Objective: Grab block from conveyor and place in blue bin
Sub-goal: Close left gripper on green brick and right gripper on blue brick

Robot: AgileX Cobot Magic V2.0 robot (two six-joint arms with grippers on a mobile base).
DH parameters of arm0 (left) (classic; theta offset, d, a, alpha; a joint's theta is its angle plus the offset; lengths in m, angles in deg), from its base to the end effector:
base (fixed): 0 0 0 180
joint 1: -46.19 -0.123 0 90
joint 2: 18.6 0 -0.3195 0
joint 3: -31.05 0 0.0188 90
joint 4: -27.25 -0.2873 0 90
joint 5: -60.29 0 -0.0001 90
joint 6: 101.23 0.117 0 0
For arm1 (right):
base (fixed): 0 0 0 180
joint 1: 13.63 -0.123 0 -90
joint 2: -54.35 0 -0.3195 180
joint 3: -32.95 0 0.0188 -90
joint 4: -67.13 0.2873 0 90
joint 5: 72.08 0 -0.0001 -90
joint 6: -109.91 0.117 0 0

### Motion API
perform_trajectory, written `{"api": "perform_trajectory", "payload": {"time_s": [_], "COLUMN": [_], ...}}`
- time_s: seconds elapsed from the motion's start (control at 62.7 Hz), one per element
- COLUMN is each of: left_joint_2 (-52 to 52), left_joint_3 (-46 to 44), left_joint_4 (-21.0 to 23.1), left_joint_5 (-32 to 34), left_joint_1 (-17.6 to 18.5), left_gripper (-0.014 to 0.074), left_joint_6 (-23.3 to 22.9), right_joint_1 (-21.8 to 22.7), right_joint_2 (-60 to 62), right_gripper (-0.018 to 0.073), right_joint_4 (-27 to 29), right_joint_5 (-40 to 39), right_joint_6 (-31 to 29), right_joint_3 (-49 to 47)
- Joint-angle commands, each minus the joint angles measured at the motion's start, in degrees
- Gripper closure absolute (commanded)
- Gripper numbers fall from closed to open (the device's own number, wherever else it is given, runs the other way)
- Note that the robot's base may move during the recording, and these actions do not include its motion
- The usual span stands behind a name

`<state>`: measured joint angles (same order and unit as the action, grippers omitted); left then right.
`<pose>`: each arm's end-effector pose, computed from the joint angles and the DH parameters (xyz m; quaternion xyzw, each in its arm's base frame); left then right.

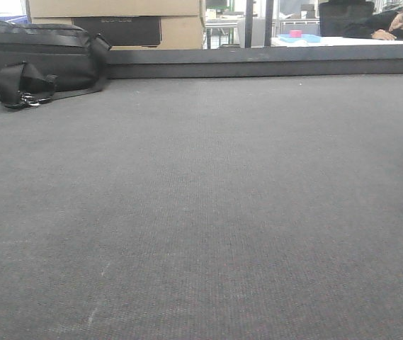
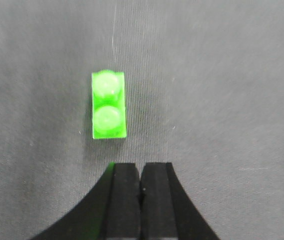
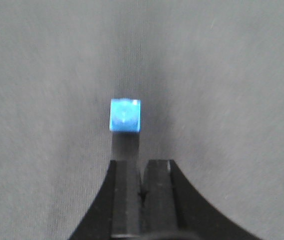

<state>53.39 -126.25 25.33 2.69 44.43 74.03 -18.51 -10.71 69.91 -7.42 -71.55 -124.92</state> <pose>0.2432 0.0108 0.3185 -0.0497 0.9695 0.0097 0.2398 0.2052 0.0227 0.3425 -0.0489 0.9685 0.0310 0.2423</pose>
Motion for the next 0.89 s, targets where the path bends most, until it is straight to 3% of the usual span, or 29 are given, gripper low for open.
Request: {"api": "perform_trajectory", "payload": {"time_s": [0.0,0.159,0.399,0.478,0.622,0.717,0.877], "left_joint_2": [1.69,3.23,3.2,3.2,3.2,3.2,3.2], "left_joint_3": [-0.57,-0.57,-0.57,-0.57,-0.57,-0.57,-0.57], "left_joint_4": [0.6,1.43,1.43,1.54,1.62,1.62,1.62], "left_joint_5": [0.22,0.13,0.37,0.35,0.35,0.35,0.35], "left_joint_1": [0.35,0.35,0.35,0.35,0.35,0.35,0.35], "left_gripper": [0.0708,0.0708,0.0708,0.0708,0.0708,0.0708,0.0708], "left_joint_6": [-0.28,-0.28,-0.28,-0.28,-0.28,-0.28,-0.28], "right_joint_1": [0.22,0.22,0.22,0.22,0.22,0.22,0.22], "right_joint_2": [-3.36,-9.4,-17.16,-18.91,-21.65,-23.71,-28.83], "right_gripper": [0.0721,0.0721,0.0695,0.0602,0.0293,0.0159,0.0137], "right_joint_4": [1.45,6.93,4.0,2.68,1.31,0.4,0.4], "right_joint_5": [-0.68,-1.88,-5.41,-5.41,-5.62,-7.05,-10.39], "right_joint_6": [0.49,0.95,0.95,0.95,0.95,0.95,0.95], "right_joint_3": [-0.65,-0.65,-0.65,-0.65,-0.65,-0.65,-0.52]}}
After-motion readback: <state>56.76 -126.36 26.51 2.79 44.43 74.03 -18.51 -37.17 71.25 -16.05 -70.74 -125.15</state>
